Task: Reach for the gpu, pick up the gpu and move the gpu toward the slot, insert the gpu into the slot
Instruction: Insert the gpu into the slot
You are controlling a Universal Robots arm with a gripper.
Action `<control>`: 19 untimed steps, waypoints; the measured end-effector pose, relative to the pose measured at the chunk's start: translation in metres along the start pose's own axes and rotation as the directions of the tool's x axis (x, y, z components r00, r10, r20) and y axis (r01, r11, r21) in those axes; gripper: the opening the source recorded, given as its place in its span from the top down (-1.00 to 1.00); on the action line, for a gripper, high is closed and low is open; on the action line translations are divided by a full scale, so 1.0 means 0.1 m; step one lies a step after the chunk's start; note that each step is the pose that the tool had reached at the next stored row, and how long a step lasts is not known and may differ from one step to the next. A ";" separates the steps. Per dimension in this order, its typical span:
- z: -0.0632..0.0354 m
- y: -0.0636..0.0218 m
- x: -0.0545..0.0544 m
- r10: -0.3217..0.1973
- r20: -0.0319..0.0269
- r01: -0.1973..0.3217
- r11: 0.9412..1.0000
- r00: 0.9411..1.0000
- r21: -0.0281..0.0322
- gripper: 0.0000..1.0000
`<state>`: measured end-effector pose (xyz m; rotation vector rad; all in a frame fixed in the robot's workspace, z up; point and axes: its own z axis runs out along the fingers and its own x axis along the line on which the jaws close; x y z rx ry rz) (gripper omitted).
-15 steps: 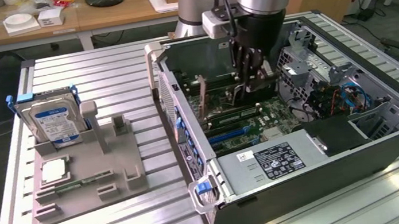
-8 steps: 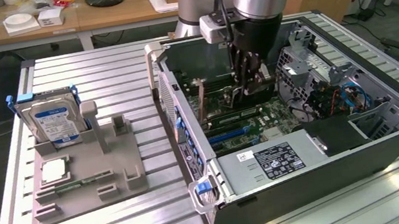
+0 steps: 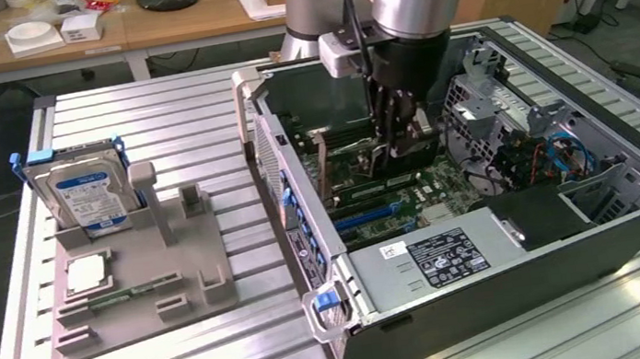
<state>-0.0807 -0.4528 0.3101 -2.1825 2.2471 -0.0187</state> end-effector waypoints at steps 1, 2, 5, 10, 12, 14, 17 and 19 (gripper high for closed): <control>0.011 0.004 0.00 0.000 0.000 0.000 1.000 1.000 0.001 0.48; 0.023 0.009 0.00 0.000 0.000 0.000 1.000 1.000 0.001 0.48; 0.058 0.020 0.00 -0.001 0.000 0.001 1.000 1.000 0.001 0.48; 0.104 0.025 0.05 -0.001 0.000 0.001 1.000 1.000 0.001 0.48; 0.125 0.028 0.07 0.000 0.000 0.000 1.000 1.000 0.001 0.48; 0.149 0.035 0.07 -0.001 0.000 0.001 1.000 1.000 0.001 0.48; 0.184 0.057 0.07 -0.001 0.000 0.001 1.000 1.000 0.001 0.48; 0.206 0.068 0.07 -0.001 0.000 0.001 1.000 1.000 0.001 0.48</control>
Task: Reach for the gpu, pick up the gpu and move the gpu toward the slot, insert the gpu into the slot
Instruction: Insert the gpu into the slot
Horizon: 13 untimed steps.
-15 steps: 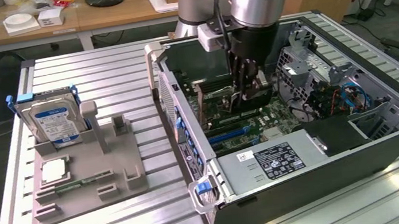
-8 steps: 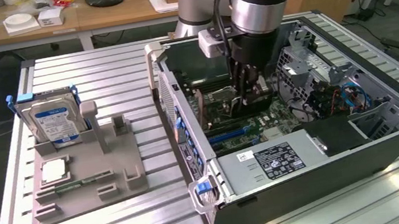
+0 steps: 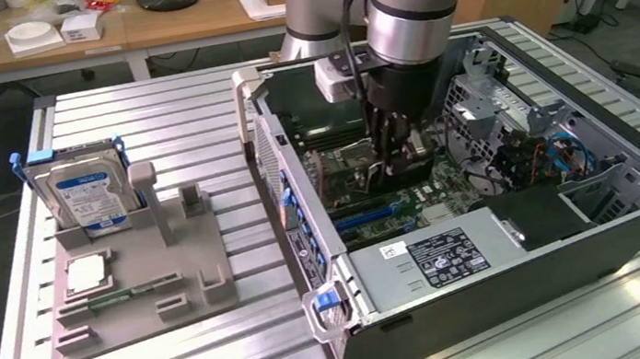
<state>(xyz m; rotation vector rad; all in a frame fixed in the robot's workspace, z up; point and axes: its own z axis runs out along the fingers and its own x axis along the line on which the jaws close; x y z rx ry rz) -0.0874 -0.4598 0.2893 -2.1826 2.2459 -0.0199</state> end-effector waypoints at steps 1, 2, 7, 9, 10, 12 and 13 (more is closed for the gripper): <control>0.016 0.002 0.00 0.000 0.000 0.000 1.000 1.000 0.000 0.48; 0.031 0.004 0.00 0.000 0.000 0.000 1.000 1.000 0.000 0.48; 0.121 0.023 0.00 0.000 0.000 0.000 1.000 1.000 0.000 0.48; 0.157 0.038 0.00 0.000 0.000 0.000 1.000 1.000 0.000 0.48; 0.170 0.047 0.00 0.000 0.000 0.000 1.000 1.000 0.000 0.48; 0.193 0.062 0.00 0.000 0.000 0.000 1.000 1.000 0.000 0.48; 0.204 0.070 0.00 0.000 0.000 0.000 1.000 1.000 0.000 0.48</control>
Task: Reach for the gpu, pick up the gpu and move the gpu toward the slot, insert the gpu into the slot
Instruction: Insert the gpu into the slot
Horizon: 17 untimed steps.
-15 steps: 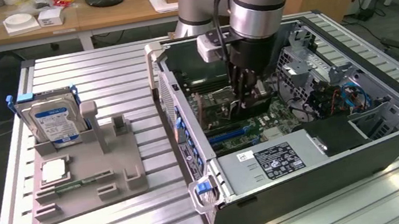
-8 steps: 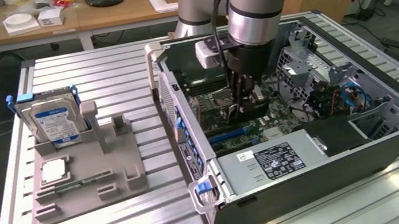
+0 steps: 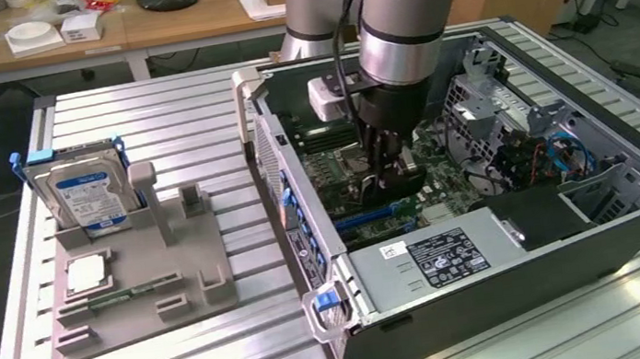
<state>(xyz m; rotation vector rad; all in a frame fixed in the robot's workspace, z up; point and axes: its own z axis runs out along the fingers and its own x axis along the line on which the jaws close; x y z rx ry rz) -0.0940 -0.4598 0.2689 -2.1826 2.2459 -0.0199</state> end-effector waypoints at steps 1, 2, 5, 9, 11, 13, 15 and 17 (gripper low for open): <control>0.011 0.006 0.00 0.000 0.000 0.000 1.000 1.000 0.000 0.48; 0.021 0.011 0.00 0.000 0.000 0.000 1.000 1.000 0.000 0.48; 0.053 0.020 0.00 0.000 0.000 0.000 1.000 1.000 0.000 0.48; 0.091 0.037 0.00 0.000 0.000 0.000 1.000 1.000 0.000 0.48; 0.106 0.047 0.00 0.000 0.000 0.000 1.000 1.000 0.000 0.48; 0.117 0.051 0.00 0.000 0.000 0.000 1.000 1.000 0.000 0.48; 0.116 0.051 0.00 0.000 0.000 0.000 1.000 1.000 0.000 0.48; 0.116 0.052 0.00 0.000 0.000 0.000 1.000 1.000 0.000 0.48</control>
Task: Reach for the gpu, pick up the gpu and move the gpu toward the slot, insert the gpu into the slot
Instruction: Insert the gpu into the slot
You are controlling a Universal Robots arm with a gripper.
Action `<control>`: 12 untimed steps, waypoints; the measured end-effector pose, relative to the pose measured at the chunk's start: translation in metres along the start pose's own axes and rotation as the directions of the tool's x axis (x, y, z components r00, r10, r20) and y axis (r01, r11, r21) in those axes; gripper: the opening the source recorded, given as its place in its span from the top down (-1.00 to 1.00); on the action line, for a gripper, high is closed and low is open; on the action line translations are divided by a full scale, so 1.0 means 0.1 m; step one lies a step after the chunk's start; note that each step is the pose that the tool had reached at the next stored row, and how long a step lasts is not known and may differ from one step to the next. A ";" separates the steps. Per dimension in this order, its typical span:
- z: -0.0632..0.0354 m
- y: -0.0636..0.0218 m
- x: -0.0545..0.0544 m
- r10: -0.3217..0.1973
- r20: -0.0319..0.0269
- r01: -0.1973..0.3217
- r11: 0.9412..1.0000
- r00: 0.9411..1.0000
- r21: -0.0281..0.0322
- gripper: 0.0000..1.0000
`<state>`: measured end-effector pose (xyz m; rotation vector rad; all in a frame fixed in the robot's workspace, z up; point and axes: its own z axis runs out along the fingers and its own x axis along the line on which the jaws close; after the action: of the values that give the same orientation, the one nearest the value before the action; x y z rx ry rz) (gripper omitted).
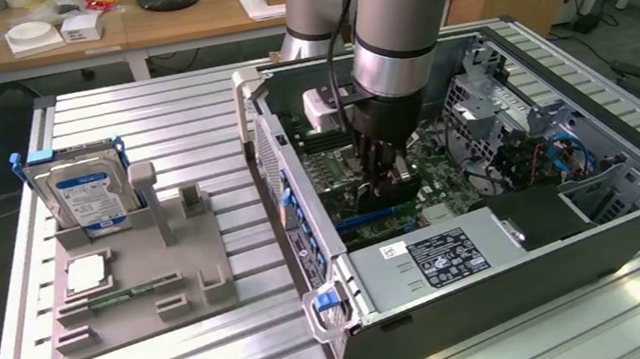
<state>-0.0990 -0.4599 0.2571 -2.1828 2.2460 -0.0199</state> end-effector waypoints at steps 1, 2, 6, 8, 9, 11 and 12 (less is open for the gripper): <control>0.001 0.000 0.00 0.000 0.000 0.000 1.000 1.000 0.000 0.48; 0.002 0.000 0.00 0.000 0.000 0.000 1.000 1.000 0.000 0.48; 0.023 0.000 0.00 0.000 0.000 0.000 1.000 1.000 0.000 0.48; 0.038 0.000 0.00 0.000 0.000 0.000 1.000 1.000 0.000 0.48; 0.045 0.001 0.00 0.000 0.000 0.000 1.000 1.000 0.000 0.48; 0.062 0.001 0.00 0.000 0.000 0.000 1.000 1.000 0.000 0.48; 0.070 0.001 0.00 0.000 0.000 0.000 1.000 1.000 0.000 0.48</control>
<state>-0.0990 -0.4598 0.2501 -2.1826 2.2458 -0.0198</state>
